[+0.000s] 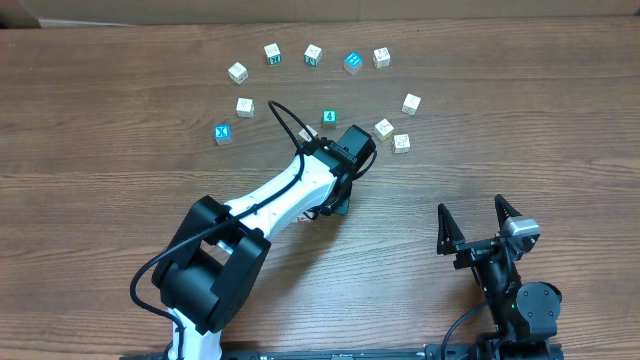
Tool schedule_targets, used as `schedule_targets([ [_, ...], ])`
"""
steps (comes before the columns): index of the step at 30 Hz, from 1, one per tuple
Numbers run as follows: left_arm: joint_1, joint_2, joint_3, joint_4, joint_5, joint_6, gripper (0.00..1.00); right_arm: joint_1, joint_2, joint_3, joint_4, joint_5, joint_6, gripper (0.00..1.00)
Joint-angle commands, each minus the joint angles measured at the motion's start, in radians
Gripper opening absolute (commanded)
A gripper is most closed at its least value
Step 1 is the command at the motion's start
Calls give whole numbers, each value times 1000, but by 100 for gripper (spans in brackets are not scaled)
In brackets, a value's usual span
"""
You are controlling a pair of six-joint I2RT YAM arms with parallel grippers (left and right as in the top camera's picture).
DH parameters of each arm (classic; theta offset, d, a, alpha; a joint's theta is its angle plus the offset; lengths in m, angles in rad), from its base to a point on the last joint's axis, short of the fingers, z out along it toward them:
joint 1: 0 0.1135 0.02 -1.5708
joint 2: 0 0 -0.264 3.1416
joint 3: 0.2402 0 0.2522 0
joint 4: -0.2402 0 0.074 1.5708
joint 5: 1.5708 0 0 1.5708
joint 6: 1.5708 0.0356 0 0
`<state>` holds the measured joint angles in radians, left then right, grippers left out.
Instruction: Form a horizontal line
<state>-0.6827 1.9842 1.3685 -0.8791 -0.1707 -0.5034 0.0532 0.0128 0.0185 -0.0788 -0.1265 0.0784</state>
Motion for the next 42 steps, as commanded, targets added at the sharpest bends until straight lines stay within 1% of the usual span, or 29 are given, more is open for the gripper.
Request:
schedule_targets([
  [1, 5, 7, -6, 1, -27, -29, 4, 5, -10, -10, 5, 5, 2, 100],
  [5, 5, 7, -6, -1, -28, -32, 4, 5, -10, -10, 5, 5, 2, 100],
  [8, 5, 7, -6, -10, -47, -63, 4, 5, -10, -10, 5, 5, 2, 100],
  [23, 5, 7, -3, 12, -48, -53, 4, 5, -10, -10, 5, 5, 2, 100],
  [26, 13, 1, 19, 20, -50, -50, 4, 5, -10, -10, 5, 5, 2, 100],
  [30, 32, -2, 93, 16, -40, -50, 4, 5, -10, -10, 5, 5, 2, 100],
  [37, 97, -2, 193, -19, -37, -50, 4, 5, -10, -10, 5, 5, 2, 100],
  [42, 224, -2, 200, -16, -41, -45, 4, 5, -10, -10, 5, 5, 2, 100],
])
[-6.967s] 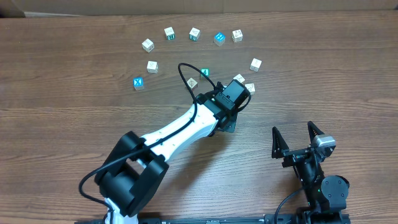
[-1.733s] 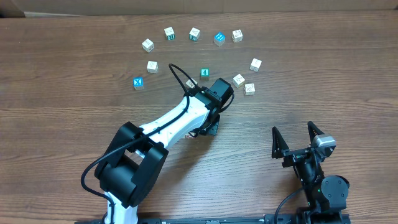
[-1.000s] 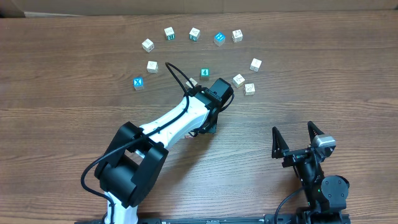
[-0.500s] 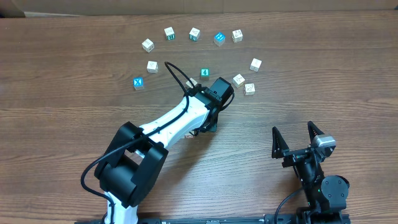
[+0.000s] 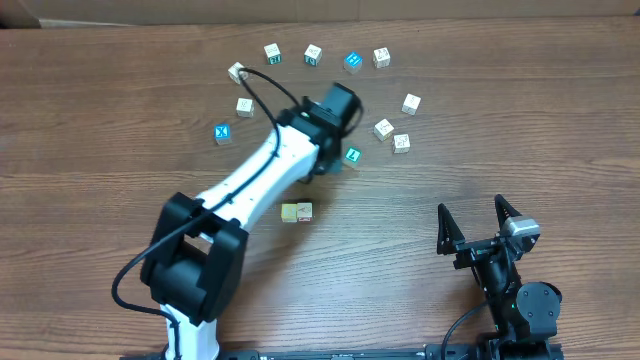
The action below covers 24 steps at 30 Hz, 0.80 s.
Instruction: Form a horizontal line
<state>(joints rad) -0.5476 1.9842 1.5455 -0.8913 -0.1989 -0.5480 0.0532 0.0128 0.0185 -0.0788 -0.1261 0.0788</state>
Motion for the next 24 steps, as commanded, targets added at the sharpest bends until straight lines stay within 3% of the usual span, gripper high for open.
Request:
schedule_targets([
  [1, 119, -2, 23, -8, -7, 3, 4, 5, -10, -10, 5, 5, 2, 100],
  [5, 253, -2, 23, -39, 0, 5, 4, 5, -10, -10, 5, 5, 2, 100],
  [13, 464, 0, 16, -151, 208, 138, 4, 5, -10, -10, 5, 5, 2, 100],
  [24, 431, 0, -168, -180, 246, 175, 4, 5, -10, -10, 5, 5, 2, 100],
])
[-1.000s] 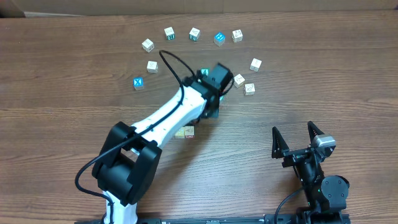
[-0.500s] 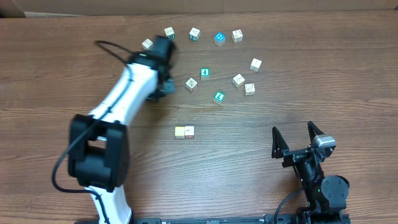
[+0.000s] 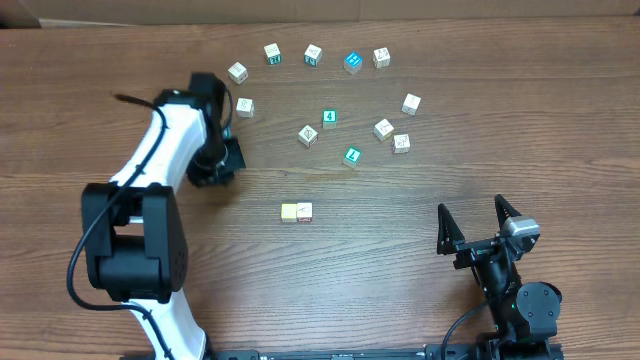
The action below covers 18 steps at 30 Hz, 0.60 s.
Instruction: Form a horizontal line
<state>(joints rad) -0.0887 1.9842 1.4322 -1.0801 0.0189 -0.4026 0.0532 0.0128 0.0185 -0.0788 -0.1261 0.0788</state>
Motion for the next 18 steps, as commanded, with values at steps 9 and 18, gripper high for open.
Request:
schedule_targets([
  [9, -157, 0, -191, 126, 56, 13, 4, 5, -10, -10, 5, 5, 2, 100],
  [18, -197, 0, -200, 154, 90, -27, 4, 5, -10, -10, 5, 5, 2, 100],
])
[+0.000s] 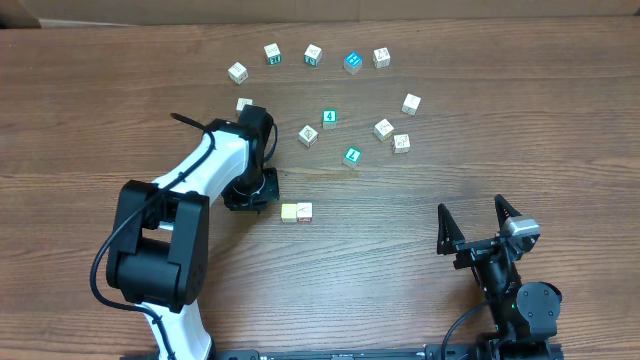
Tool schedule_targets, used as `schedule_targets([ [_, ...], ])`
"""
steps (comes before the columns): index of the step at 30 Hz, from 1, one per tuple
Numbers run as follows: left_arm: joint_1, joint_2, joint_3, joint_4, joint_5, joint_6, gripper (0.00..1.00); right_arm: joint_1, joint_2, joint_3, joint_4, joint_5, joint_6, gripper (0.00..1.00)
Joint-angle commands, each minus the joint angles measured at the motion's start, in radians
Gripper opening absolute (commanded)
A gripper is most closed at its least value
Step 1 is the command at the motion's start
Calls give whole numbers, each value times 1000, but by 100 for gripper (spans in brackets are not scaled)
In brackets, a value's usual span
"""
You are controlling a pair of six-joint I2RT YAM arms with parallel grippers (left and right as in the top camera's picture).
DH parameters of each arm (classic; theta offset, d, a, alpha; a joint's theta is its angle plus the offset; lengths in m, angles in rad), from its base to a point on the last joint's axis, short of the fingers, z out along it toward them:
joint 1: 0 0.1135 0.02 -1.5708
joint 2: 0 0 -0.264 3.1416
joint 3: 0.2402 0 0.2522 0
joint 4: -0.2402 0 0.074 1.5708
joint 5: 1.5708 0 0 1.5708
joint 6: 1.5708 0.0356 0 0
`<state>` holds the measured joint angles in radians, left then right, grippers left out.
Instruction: Form a horizontal line
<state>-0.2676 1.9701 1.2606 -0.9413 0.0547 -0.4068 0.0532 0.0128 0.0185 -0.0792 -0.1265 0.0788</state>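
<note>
Two pale blocks (297, 212) lie side by side as a short row at the table's middle. My left gripper (252, 191) is down at the table just left of that row, and its wrist hides the fingers and anything between them. Loose letter blocks lie beyond: a white one (307, 135), a green "4" (329, 117) and a green one (352, 155). No blue "X" block shows anywhere. My right gripper (473, 215) stands open and empty at the front right.
An arc of several more blocks runs along the back, from a white one (237, 72) past a blue one (352, 62) to white ones (401, 143) at the right. The left arm (215, 160) half covers one block (244, 103).
My left gripper has moved from the left side, where the blue "X" block lay, to a spot right beside the left end of the two-block row. The blue block no longer shows at its old place.
First my left gripper was low at the table's middle. Then two pale blocks lay there as a row and the gripper was up among the loose blocks. It then stood over the blue "X" block at the left, and now sits beside the row.
</note>
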Motion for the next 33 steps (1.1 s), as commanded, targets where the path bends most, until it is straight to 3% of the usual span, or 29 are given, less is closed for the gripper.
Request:
schedule_targets([
  [1, -21, 14, -28, 15, 68, -23, 4, 5, -10, -10, 5, 5, 2, 100],
  [33, -36, 14, -28, 5, 157, -22, 4, 5, -10, -10, 5, 5, 2, 100],
])
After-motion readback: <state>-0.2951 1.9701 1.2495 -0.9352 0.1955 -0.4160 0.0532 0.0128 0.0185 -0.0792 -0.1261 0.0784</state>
